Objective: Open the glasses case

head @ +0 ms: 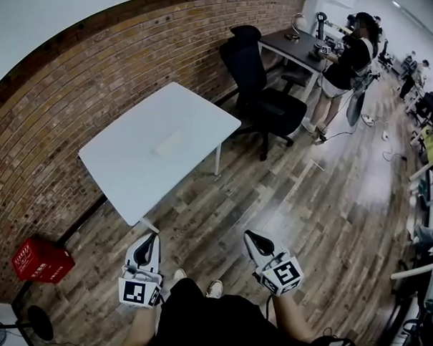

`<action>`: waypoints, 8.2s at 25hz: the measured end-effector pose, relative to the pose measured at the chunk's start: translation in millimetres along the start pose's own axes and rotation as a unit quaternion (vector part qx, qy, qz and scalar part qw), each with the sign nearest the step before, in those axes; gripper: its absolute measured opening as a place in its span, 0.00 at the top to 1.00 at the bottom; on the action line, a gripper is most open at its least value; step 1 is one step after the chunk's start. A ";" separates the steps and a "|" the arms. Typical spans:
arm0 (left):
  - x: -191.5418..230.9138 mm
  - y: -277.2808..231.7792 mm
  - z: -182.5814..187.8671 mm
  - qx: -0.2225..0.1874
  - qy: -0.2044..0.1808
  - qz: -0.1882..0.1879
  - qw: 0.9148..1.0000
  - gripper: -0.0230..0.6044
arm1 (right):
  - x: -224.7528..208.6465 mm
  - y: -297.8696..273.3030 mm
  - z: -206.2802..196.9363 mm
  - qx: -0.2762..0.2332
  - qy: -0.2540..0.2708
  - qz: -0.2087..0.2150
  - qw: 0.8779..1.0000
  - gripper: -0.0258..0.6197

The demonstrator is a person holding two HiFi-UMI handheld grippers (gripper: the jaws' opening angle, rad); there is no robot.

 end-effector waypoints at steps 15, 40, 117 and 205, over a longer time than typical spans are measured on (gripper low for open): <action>36.0 -117.3 -23.3 0.008 0.019 0.003 1.000 0.95 | -89.8 -75.7 1.0 0.029 -0.009 0.007 1.000 0.95; 139.5 -315.3 -45.6 0.030 0.059 -0.021 0.998 0.95 | -200.0 -261.2 82.6 0.050 0.029 0.026 0.998 0.95; 177.2 -424.9 -237.9 0.162 0.011 0.070 0.984 0.95 | -318.3 -543.0 -123.0 0.244 0.246 0.453 0.821 0.43; 155.8 -433.1 -267.0 0.178 -0.205 -0.003 0.962 0.90 | -319.2 -544.7 -125.8 0.258 0.215 0.470 0.817 0.42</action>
Point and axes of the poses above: the fingertips, and each gripper's own axes: y backward along the fingers, x to its left, z out of its top, the point moved 1 cm from there along y, backward along the fingers, and after that the axes turned 14 degrees about z, right-handed, at the moved point
